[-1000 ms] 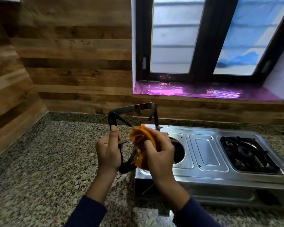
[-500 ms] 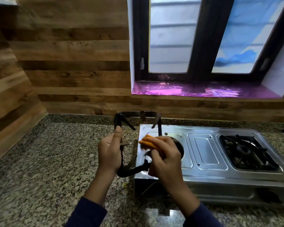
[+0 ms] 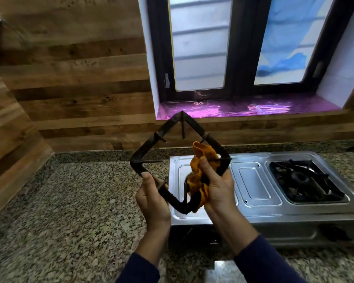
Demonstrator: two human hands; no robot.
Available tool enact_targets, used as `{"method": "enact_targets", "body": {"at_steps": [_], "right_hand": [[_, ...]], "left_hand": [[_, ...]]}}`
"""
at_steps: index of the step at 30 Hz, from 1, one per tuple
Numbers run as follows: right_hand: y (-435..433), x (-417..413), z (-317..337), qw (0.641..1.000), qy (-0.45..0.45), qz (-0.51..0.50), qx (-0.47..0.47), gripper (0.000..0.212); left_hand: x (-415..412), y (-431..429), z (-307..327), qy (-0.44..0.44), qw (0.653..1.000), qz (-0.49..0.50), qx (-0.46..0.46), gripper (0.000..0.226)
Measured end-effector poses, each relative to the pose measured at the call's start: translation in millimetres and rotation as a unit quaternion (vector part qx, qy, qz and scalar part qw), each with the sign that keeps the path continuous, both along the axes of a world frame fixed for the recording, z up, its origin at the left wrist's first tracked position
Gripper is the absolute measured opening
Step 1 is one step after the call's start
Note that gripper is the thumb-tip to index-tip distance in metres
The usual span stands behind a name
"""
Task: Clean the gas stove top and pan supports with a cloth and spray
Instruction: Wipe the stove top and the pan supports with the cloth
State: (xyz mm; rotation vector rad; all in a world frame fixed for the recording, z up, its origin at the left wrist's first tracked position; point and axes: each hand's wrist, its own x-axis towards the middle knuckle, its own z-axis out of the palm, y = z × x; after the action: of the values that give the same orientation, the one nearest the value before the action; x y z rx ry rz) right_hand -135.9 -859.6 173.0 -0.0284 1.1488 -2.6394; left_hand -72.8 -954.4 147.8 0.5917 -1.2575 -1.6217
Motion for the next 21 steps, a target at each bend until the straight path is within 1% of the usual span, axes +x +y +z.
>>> {"method": "enact_targets", "body": {"at_steps": [1,3,5,6,8,9,10,11,13,15,16,18,19,20,21], "right_hand": [[6,-4,6,0.999,0.041,-0.009,0.024,0.041],[18,-15,17,0.986,0.141,-0.019,0.086,0.044],[25,-26,29,0.962,0.232,-0.005,0.141,0.048],[28,-32,35,0.950,0.266,0.005,0.162,0.050],[35,-40,50,0.927,0.315,0.032,0.199,0.051],[39,-45,57,0.916,0.335,0.046,0.215,0.050],[42,-49,63,0.908,0.347,0.065,0.225,0.048],[44,-53,66,0.905,0.349,0.086,0.230,0.048],[44,-61,65,0.906,0.324,0.115,0.246,0.058],[44,-70,58,0.921,0.268,0.092,0.268,0.072],[45,-75,51,0.933,0.240,0.057,0.263,0.072],[52,-84,37,0.957,0.172,-0.061,0.227,0.057],[60,-87,30,0.959,0.143,-0.120,0.211,0.049],[68,-85,26,0.954,0.133,-0.166,0.211,0.038],[75,-83,21,0.943,0.142,-0.198,0.227,0.029]], "left_hand": [[0,-2,1,-0.003,1.000,-0.002,0.010,0.044],[0,-15,5,0.001,1.000,-0.008,0.007,0.052],[2,-32,13,-0.022,0.998,-0.038,-0.051,0.059],[4,-39,20,-0.038,0.992,-0.069,-0.098,0.063],[7,-45,34,-0.058,0.971,-0.129,-0.194,0.074],[6,-45,39,-0.053,0.964,-0.149,-0.212,0.077],[5,-41,45,-0.041,0.966,-0.158,-0.200,0.074],[3,-36,48,-0.030,0.973,-0.153,-0.171,0.065],[-4,-22,50,-0.015,0.987,-0.122,-0.103,0.049],[-11,-7,47,-0.008,0.993,-0.099,-0.068,0.048],[-14,-1,45,-0.009,0.994,-0.092,-0.055,0.048],[-20,7,41,-0.017,0.996,-0.080,-0.020,0.049],[-23,9,40,-0.019,0.997,-0.073,-0.001,0.050],[-26,11,39,-0.019,0.998,-0.066,0.014,0.050],[-30,13,39,-0.015,0.998,-0.058,0.028,0.051]]}}
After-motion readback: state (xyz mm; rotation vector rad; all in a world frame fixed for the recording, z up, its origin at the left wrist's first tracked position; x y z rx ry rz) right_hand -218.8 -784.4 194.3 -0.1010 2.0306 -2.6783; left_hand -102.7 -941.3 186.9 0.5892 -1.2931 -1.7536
